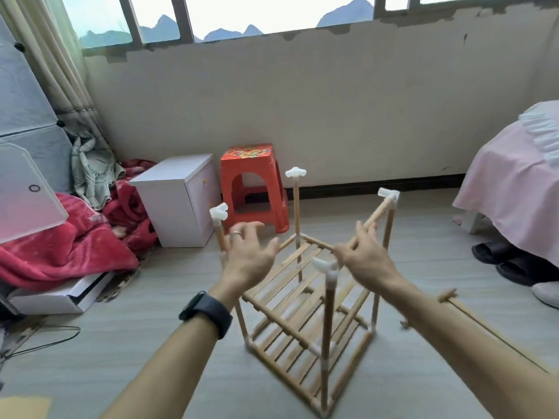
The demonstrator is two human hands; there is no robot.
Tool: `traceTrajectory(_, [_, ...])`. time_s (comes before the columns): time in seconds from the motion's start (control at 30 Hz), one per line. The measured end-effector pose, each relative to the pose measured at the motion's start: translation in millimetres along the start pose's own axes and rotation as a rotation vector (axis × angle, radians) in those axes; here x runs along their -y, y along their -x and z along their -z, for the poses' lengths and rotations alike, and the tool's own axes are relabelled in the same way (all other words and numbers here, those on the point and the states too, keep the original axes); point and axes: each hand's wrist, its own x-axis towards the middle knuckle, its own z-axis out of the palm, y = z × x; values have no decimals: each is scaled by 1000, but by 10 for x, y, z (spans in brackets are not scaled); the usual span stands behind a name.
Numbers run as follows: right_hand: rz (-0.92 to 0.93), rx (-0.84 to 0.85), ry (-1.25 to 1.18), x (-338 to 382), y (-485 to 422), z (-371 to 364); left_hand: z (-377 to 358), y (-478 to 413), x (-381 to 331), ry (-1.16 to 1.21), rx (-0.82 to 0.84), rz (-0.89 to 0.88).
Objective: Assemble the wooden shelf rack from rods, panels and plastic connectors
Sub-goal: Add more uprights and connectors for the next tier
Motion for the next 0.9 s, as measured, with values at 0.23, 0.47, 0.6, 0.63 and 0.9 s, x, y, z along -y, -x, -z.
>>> traceTrajectory(0.23, [-6,-427,-240,-348,-197,462,395,-252,640,-221,-177,107])
traceTrajectory(0.47, [192,-381,48,-651,34,56,219,-163,536,-10,-204,-16])
traceTrajectory(0.6, [-37,-398,16,-649,-267,232,133,33,214,107,-91,-79])
traceTrajectory(0.63, [-134,-400,-5,-641,-338,293,86,111,89,190,-16,-89])
traceTrajectory(0.9, [114,-64,-369,-240,342,-20,-50,150,-558,201,294,-368])
